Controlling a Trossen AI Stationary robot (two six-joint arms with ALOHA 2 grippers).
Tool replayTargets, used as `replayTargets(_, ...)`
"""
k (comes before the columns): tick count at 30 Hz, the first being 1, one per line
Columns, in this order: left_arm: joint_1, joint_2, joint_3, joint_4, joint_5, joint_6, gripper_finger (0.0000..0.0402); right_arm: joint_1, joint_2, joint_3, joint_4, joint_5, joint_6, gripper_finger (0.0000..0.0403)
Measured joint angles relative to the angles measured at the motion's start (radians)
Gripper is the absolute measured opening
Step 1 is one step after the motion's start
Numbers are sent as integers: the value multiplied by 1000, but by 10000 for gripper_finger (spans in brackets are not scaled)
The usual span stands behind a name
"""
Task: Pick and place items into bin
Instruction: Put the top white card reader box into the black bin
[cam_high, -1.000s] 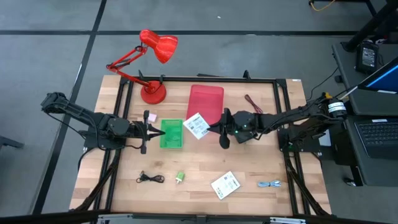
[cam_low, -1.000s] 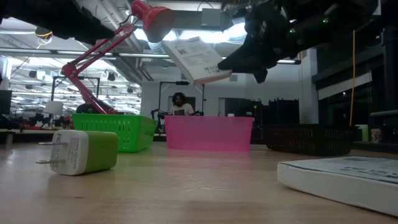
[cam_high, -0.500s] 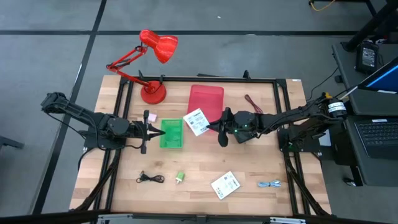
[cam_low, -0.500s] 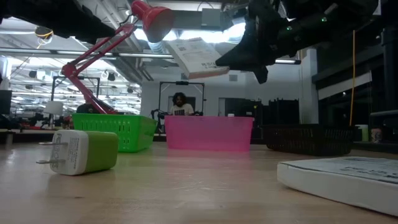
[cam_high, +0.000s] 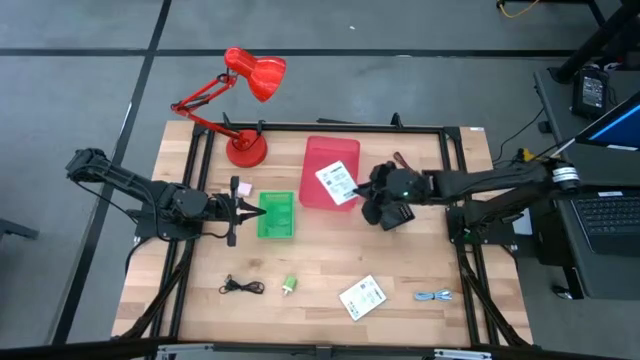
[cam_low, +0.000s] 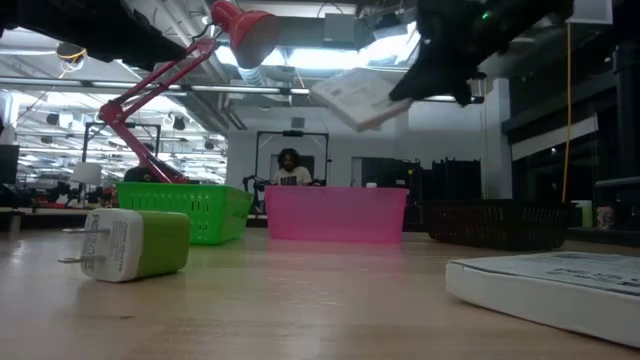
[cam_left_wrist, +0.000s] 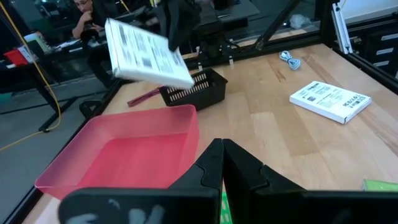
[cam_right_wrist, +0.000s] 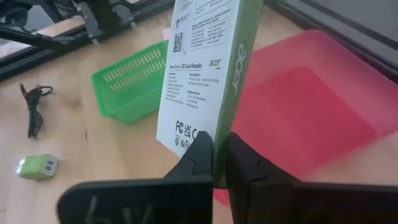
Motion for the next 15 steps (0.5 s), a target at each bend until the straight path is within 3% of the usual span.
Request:
replayTargets(7, 0, 0, 0, 6, 0, 0, 4, 0, -132, 0, -288, 3, 154, 6)
replayTargets(15, 0, 0, 0, 19, -1, 0, 4, 0, -186, 0, -512, 3, 263, 6)
